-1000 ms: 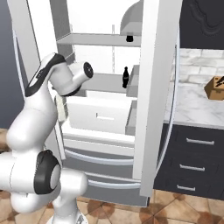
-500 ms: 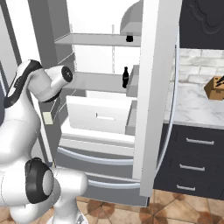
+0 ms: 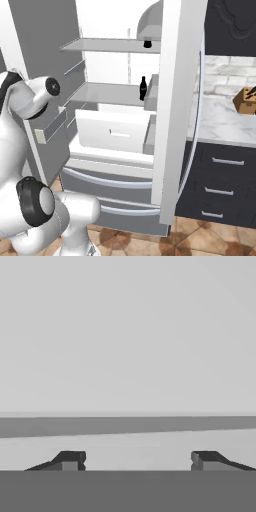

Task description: Open the fridge, grab two sodas, and place both sodas inside the bowl with ice on the dining counter.

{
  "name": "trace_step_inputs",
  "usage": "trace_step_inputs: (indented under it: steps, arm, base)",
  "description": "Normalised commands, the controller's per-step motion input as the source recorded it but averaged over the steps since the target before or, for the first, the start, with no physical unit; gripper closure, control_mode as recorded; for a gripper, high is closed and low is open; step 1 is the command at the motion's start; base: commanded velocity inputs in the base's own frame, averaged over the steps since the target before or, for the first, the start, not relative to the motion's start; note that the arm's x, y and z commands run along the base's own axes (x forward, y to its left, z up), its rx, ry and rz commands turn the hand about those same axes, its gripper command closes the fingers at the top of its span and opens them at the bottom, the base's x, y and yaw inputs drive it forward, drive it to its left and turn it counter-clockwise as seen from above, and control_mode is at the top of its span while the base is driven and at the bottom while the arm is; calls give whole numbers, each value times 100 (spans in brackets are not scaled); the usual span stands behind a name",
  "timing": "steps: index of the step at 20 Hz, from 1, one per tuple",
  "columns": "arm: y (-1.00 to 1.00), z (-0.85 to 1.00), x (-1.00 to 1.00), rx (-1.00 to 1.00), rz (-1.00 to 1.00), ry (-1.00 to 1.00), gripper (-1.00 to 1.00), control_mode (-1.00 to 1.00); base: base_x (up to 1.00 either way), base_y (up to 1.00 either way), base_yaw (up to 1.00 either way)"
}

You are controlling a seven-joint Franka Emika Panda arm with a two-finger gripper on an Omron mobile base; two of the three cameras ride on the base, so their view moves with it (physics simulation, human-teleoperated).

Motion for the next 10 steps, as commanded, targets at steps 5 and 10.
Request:
trace_step_inputs:
  steps: [5, 10]
  arm:
    - [48, 0, -13, -3, 0, 0, -100, -100]
    - [-21, 0, -22, -7, -1, -12, -100, -100]
  base:
    - [0, 0, 0]
    - [0, 0, 0]
